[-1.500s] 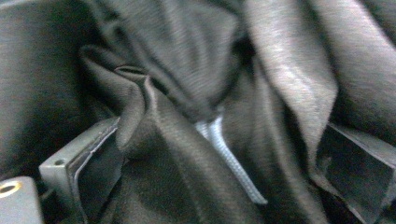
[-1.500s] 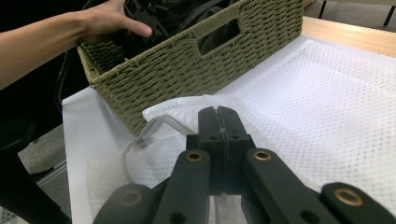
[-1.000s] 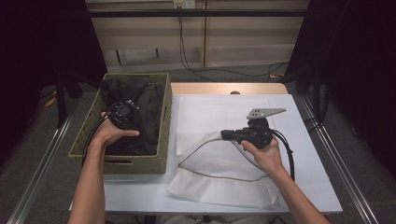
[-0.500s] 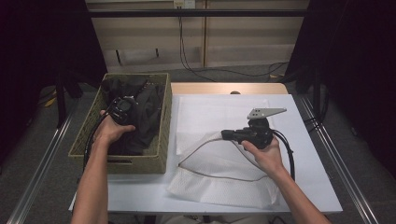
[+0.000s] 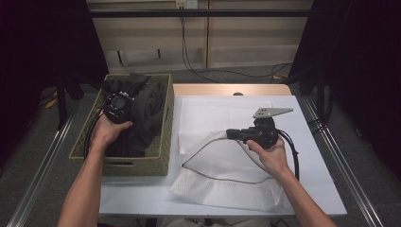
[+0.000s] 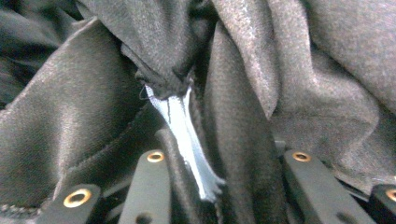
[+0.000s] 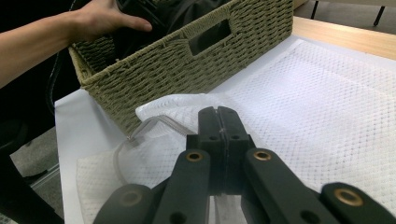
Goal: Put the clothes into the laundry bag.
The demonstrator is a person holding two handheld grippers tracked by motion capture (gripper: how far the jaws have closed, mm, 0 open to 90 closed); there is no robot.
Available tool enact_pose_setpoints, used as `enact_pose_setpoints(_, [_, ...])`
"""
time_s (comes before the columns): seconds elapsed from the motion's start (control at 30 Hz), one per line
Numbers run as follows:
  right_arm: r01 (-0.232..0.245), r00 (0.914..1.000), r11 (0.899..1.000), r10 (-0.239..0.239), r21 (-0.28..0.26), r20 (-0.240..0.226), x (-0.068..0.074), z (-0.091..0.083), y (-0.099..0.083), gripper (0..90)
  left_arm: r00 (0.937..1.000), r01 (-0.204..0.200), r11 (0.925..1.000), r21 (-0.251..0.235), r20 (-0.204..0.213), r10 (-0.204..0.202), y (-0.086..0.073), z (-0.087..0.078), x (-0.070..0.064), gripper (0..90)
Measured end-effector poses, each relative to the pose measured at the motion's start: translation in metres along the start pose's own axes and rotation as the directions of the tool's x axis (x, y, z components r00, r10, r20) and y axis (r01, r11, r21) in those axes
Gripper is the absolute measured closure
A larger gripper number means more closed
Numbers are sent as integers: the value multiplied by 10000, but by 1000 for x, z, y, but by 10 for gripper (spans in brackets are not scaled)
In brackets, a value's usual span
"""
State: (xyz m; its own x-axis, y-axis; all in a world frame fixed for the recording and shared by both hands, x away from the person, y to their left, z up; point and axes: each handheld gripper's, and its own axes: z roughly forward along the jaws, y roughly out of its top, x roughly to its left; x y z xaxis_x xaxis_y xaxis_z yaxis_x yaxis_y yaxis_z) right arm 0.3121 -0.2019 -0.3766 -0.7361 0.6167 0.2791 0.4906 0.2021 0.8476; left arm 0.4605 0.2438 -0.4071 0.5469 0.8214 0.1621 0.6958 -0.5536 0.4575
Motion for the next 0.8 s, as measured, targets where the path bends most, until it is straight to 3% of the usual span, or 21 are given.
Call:
enact_pose_setpoints(0.03, [8,10000,10000,-8,15,-52,0,1,0,900,9999,-74,9986,-518,-140,67,-2,-6,-4,673])
enact_pose_setpoints(0.07, [8,10000,10000,-8,15,-52,0,1,0,900,9999,-74,9986,-518,-140,67,-2,-6,-4,674])
enact_pose_setpoints(0.13, [25,9999,10000,-24,21,-154,0,1,0,900,9995,323,9927,-1162,40,-320,-5,-14,-5,675])
enact_pose_setpoints(0.17, [25,9999,10000,-24,21,-154,0,1,0,900,9995,323,9927,-1162,40,-320,-5,-14,-5,675])
enact_pose_setpoints(0.33, [40,9999,10000,-41,-40,-143,0,0,1,900,9956,857,9659,-2444,590,-734,-10,-35,-4,677])
enact_pose_setpoints(0.37, [28,9999,10000,-29,-56,-139,0,0,1,900,9954,905,9613,-2602,541,-791,-10,-38,-4,677])
enact_pose_setpoints(0.5, [18,9999,10000,-19,-67,-136,0,0,1,900,9886,1436,9288,-3415,925,-1188,-17,-48,0,678])
enact_pose_setpoints(0.6, [7,9999,10000,-8,-74,-112,0,0,1,900,9822,1816,8942,-4093,1206,-1443,-23,-56,2,678])
enact_pose_setpoints(0.8, [14,9999,9999,-16,-122,-118,0,-1,1,900,9804,1907,8432,-5026,1399,-1384,-31,-73,4,678])
